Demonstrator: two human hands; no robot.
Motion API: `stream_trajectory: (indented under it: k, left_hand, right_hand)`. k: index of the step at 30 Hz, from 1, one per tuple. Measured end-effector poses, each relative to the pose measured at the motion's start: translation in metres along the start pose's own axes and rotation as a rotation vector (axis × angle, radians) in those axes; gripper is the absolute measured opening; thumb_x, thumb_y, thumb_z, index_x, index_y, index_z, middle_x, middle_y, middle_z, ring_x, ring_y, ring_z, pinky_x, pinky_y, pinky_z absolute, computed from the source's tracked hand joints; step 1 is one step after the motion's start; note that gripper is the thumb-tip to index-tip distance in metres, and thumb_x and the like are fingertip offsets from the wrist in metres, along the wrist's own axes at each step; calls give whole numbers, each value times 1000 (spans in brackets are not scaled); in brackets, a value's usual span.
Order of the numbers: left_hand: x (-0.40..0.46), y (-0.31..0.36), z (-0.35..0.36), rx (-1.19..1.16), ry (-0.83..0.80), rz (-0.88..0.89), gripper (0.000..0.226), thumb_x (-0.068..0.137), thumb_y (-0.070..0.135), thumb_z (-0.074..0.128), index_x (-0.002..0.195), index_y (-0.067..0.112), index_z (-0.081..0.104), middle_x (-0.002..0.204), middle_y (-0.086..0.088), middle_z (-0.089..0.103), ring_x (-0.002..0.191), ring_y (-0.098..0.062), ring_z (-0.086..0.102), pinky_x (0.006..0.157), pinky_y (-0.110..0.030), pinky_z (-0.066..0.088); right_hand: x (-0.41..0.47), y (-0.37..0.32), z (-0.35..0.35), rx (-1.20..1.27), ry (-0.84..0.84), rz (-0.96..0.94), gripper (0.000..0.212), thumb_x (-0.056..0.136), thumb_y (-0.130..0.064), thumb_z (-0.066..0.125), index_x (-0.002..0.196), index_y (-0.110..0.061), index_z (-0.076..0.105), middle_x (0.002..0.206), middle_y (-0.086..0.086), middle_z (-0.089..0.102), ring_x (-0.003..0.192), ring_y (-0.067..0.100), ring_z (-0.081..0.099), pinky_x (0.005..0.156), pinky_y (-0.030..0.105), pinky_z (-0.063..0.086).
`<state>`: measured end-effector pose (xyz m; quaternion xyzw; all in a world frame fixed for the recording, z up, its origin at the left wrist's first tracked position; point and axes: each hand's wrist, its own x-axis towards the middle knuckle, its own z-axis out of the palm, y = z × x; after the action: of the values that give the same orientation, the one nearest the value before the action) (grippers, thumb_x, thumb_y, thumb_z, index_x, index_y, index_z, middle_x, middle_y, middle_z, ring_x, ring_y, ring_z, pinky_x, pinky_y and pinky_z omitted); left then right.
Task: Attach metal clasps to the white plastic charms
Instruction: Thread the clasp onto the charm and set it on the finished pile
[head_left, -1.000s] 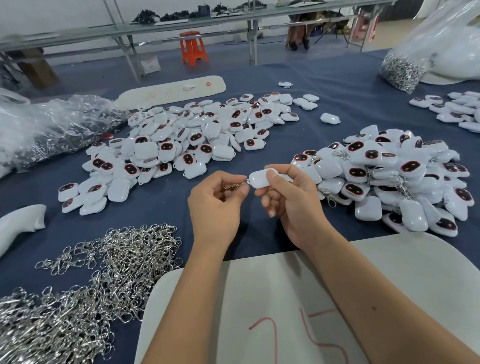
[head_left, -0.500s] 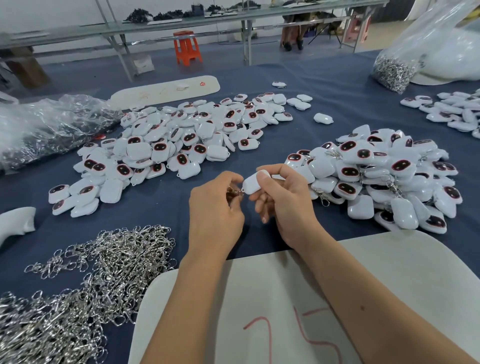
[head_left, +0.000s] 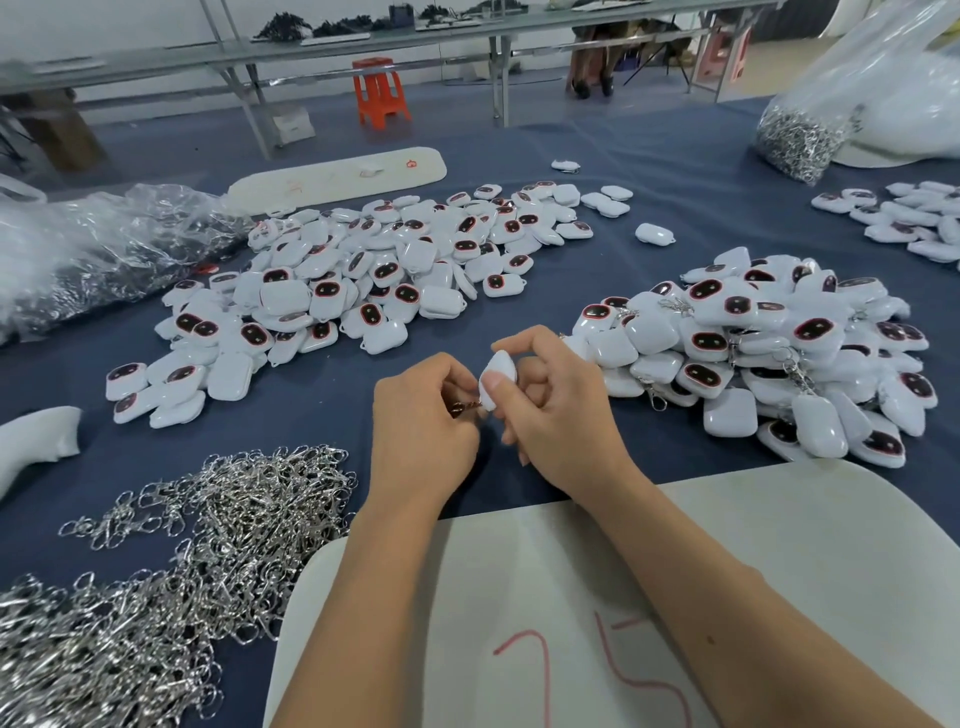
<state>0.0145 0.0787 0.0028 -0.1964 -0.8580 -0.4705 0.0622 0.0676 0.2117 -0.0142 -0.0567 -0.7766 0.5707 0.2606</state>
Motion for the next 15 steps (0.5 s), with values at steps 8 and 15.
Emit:
stream_trajectory:
  k: [8, 15]
  left_hand:
    - [2, 10, -6, -761, -228, -343, 24, 101, 14, 63, 85, 16, 81, 90, -13, 79, 83, -20, 75, 74, -27, 59]
    - [3, 15, -4, -858, -221, -305, 22, 101, 10, 59, 97, 20, 78, 101, -12, 78, 92, -22, 74, 78, -28, 58]
  right_hand:
    - [9, -1, -13, 624, 21, 211, 12, 107, -8, 53, 114, -7, 63, 72, 14, 69, 47, 18, 56, 40, 23, 40]
    - [10, -4, -16, 752, 2, 258, 14, 108, -9, 49, 115, -7, 61, 72, 14, 69, 48, 16, 57, 41, 22, 40]
